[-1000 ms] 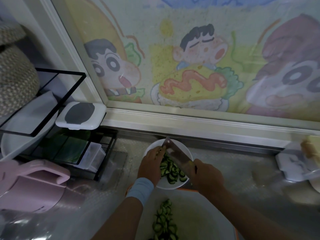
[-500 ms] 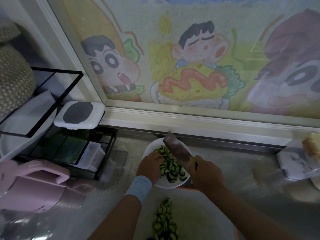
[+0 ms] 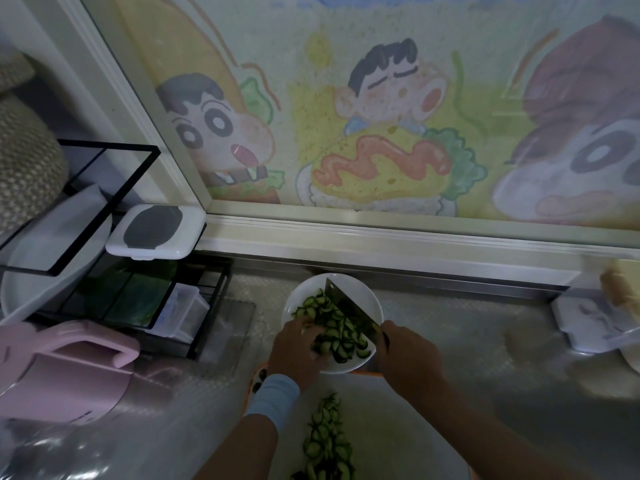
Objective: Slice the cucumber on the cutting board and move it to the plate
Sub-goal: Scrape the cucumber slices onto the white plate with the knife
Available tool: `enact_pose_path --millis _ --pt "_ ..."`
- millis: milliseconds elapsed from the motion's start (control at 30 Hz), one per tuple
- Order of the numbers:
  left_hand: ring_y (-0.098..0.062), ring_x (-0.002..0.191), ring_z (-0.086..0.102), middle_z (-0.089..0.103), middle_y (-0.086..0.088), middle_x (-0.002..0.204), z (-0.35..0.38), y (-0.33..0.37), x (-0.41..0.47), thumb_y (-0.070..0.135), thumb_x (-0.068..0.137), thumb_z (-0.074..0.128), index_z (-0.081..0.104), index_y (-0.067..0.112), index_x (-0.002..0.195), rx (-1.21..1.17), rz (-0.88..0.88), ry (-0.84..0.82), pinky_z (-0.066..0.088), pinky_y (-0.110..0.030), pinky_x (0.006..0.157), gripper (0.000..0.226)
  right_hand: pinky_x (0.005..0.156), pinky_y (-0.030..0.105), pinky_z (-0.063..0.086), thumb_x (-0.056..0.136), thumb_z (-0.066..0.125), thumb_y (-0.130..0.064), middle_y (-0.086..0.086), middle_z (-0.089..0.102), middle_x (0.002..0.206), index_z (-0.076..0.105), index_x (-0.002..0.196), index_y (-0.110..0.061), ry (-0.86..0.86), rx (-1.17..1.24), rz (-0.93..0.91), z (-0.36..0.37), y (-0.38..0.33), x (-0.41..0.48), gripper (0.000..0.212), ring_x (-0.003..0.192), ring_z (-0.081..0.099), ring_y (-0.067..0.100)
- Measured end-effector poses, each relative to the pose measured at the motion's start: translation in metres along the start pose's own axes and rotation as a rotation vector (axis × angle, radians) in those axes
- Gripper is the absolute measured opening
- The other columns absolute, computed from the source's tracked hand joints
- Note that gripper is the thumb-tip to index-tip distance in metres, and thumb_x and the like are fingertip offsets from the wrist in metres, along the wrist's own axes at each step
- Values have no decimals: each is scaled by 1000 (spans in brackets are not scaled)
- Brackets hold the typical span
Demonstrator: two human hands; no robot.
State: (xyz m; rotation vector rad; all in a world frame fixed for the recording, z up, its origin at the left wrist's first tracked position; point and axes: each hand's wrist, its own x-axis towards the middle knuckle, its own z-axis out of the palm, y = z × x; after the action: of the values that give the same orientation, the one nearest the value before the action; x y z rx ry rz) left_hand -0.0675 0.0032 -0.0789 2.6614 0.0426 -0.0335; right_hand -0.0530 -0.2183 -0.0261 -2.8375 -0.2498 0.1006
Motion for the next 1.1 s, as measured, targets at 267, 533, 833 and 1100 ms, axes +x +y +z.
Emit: enact_pose_path --millis 267,533,833,1100 --pt "-22 108 53 57 -4 116 3 8 13 21 83 66 68 13 102 -87 -102 -52 44 -30 90 21 57 29 50 98 33 -41 -5 56 71 52 84 -25 -3 29 3 -1 -2 1 28 61 55 12" --pt "-19 88 61 65 0 102 -21 1 22 11 86 63 72 21 97 -505 -372 -78 56 -27 56 18 52 25 42 97 36 -38 -6 54 71 52 84 -24 8 22 -8 0 -9 9 25 60 53 12" --pt "-10 89 61 66 5 104 -23 -8 23 13 81 68 70 25 100 -378 -314 -156 46 -9 63 22 53 22 40 97 36 -37 -7 53 71 52 82 -23 -19 21 -33 0 -15 12 26 60 52 10" --pt "-11 100 53 54 3 116 -30 -7 8 14 92 53 60 25 119 -473 -262 33 51 -21 78 30 57 25 48 99 33 -40 -7 57 74 51 82 -26 -58 47 -32 -8 -16 -7 28 63 56 10"
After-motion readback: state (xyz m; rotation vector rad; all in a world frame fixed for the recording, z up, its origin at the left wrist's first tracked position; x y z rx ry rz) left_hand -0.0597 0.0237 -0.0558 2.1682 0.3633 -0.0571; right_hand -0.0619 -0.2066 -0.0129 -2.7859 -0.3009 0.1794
